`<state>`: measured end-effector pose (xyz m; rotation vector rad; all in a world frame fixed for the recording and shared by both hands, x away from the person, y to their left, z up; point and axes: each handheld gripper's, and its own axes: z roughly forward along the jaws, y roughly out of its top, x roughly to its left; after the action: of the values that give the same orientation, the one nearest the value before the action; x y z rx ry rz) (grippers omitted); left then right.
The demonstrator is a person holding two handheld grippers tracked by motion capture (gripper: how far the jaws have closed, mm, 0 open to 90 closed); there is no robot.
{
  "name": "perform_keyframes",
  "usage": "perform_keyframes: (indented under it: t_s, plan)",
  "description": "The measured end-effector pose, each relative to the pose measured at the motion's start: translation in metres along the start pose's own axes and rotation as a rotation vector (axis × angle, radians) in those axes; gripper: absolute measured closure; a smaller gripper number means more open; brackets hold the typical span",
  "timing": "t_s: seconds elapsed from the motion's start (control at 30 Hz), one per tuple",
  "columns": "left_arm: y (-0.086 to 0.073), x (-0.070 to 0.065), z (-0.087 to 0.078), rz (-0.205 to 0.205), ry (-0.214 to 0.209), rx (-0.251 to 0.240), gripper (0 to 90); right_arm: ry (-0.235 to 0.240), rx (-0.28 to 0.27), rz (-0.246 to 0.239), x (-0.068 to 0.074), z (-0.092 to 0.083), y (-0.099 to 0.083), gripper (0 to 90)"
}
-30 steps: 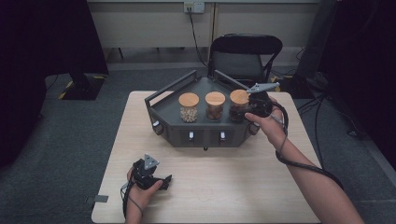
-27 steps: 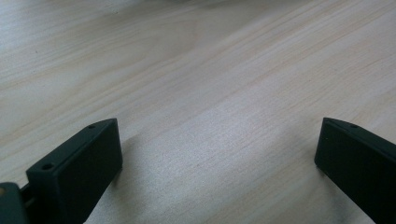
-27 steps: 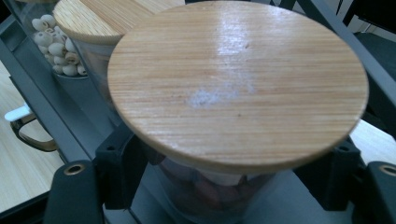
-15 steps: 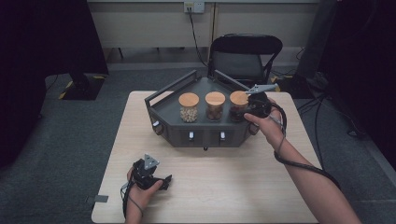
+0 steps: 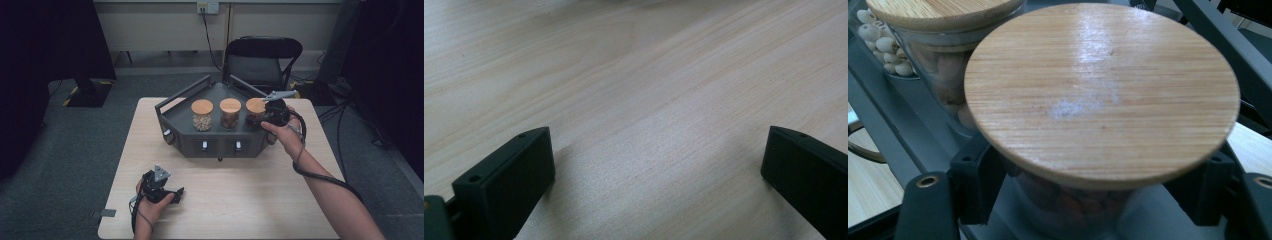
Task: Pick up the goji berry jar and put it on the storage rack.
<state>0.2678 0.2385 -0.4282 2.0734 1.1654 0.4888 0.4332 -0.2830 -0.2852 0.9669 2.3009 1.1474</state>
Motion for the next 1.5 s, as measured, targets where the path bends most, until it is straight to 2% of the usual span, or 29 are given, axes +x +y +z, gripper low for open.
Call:
perform_keyframes:
  t_s: [0.37,0.43,0.57,1.07,1.5]
  plan:
    - [0.0000,0.0000,0.0000,0.000,0.000,0.000,0.0,0.005,-0.011,0.014,0.0002,0.0018,-0.0025,25.3]
    - [0.0000,0.0000,0.0000,0.000,0.000,0.000,0.0,0.018,-0.016,0.032,-0.0011,0.0030,-0.0041,25.2]
    - [0.0000,0.0000,0.0000,0.000,0.000,0.000,0.0,0.015,-0.021,0.037,0.0001,0.0034,-0.0055,25.2]
    - [0.0000,0.0000,0.0000,0.000,0.000,0.000,0.0,0.010,-0.004,0.029,0.0016,0.0043,-0.0016,24.7]
    - [0.0000,0.0000,0.0000,0.000,0.000,0.000,0.0,0.010,0.002,0.064,0.0014,0.0026,-0.0003,11.5]
